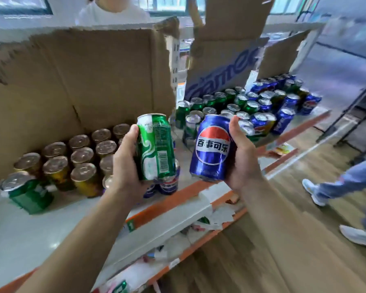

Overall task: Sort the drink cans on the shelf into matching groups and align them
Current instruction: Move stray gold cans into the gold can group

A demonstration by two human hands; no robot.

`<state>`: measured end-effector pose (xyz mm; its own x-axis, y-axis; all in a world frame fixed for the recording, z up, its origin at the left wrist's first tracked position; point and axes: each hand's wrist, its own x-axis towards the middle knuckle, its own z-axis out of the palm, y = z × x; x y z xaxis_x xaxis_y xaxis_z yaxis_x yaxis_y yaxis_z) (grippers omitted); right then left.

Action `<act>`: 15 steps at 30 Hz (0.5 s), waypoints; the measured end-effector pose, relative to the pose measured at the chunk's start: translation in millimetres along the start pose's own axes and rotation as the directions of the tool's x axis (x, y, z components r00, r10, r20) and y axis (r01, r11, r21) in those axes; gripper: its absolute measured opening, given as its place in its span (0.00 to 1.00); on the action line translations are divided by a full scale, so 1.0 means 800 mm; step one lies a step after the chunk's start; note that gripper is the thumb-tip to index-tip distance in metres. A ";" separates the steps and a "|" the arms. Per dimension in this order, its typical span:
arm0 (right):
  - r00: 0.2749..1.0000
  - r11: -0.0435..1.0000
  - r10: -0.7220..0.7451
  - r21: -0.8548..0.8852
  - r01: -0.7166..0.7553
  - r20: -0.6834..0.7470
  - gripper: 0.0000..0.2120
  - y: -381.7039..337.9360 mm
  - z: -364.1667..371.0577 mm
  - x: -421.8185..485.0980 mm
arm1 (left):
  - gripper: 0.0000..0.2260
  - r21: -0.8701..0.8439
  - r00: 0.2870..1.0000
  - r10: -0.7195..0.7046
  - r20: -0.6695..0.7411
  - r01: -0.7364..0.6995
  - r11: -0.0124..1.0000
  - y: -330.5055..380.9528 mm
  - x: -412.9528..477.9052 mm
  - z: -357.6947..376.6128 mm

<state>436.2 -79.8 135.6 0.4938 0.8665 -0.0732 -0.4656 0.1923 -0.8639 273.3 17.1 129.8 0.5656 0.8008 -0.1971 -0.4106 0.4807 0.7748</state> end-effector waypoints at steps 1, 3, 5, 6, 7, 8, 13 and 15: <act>0.998 1.000 0.001 0.018 0.000 -0.056 0.24 -0.014 -0.024 -0.006 | 0.23 0.003 0.999 -0.044 0.028 0.044 0.999 -0.018 0.004 0.024; 0.991 0.999 -0.006 0.035 0.011 -0.136 0.25 -0.042 -0.072 -0.018 | 0.22 0.023 0.986 -0.144 0.086 0.142 0.990 -0.052 0.008 0.073; 0.982 0.999 -0.026 0.036 0.033 -0.188 0.25 -0.068 -0.117 -0.030 | 0.19 0.068 0.967 -0.222 0.127 0.214 0.974 -0.085 0.012 0.119; 0.977 0.999 -0.038 0.029 0.045 -0.208 0.25 -0.080 -0.140 -0.035 | 0.18 0.093 0.959 -0.248 0.139 0.236 0.967 -0.101 0.013 0.141; 0.973 0.998 -0.052 0.019 0.058 -0.224 0.25 -0.091 -0.162 -0.041 | 0.18 0.119 0.955 -0.258 0.145 0.241 0.963 -0.118 0.017 0.159; 0.969 0.997 -0.065 0.014 0.070 -0.238 0.24 -0.102 -0.183 -0.047 | 0.22 0.147 0.953 -0.263 0.150 0.241 0.959 -0.134 0.019 0.177; 0.953 0.998 -0.065 -0.021 0.061 -0.295 0.24 -0.152 -0.276 -0.076 | 0.29 0.249 0.942 -0.280 0.187 0.231 0.941 -0.202 0.025 0.258; 0.950 0.996 -0.081 -0.053 0.068 -0.303 0.22 -0.169 -0.305 -0.084 | 0.24 0.227 0.940 -0.285 0.189 0.241 0.944 -0.221 0.027 0.286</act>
<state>645.2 -276.3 135.8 0.7291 0.6676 -0.1508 -0.3916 0.2263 -0.8919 521.7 -132.7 126.4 0.7835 0.5482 -0.2927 -0.0890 0.5652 0.8202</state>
